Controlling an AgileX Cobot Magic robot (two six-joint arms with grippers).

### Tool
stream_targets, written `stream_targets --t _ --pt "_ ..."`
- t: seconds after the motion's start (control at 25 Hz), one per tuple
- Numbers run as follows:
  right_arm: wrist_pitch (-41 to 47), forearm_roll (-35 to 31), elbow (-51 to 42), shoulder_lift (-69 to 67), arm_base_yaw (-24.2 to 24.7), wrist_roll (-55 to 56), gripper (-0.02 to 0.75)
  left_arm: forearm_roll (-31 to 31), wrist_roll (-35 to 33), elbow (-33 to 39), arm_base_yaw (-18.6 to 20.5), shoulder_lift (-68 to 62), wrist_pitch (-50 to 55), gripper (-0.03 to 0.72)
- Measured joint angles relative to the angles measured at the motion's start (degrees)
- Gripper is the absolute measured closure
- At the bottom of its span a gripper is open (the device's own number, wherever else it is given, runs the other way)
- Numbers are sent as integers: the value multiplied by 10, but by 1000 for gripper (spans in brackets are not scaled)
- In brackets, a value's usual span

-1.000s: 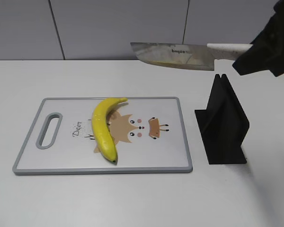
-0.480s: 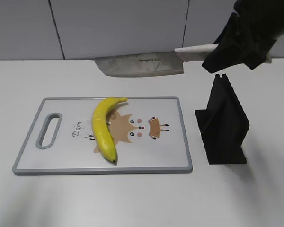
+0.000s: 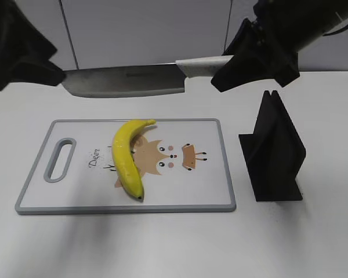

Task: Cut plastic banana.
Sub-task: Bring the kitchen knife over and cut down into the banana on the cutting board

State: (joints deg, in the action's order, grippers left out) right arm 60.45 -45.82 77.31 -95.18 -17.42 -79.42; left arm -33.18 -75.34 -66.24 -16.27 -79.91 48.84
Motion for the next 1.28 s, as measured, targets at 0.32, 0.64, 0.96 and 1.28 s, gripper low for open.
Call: stream_targets --t 0.32,0.64,0.96,1.28 --pt "2 -19 1 -27 0 -23 555 6 -3 -14 -16 -68 2 250" --pt "2 -46 10 -39 -1 -53 555 30 -8 -15 -17 -69 2 491" --pt "-13 -40 17 -50 -1 -71 552 43 -23 -16 -18 -80 6 641" --pt "-41 29 22 -103 -12 -12 538 60 -26 -16 -19 -111 -13 660"
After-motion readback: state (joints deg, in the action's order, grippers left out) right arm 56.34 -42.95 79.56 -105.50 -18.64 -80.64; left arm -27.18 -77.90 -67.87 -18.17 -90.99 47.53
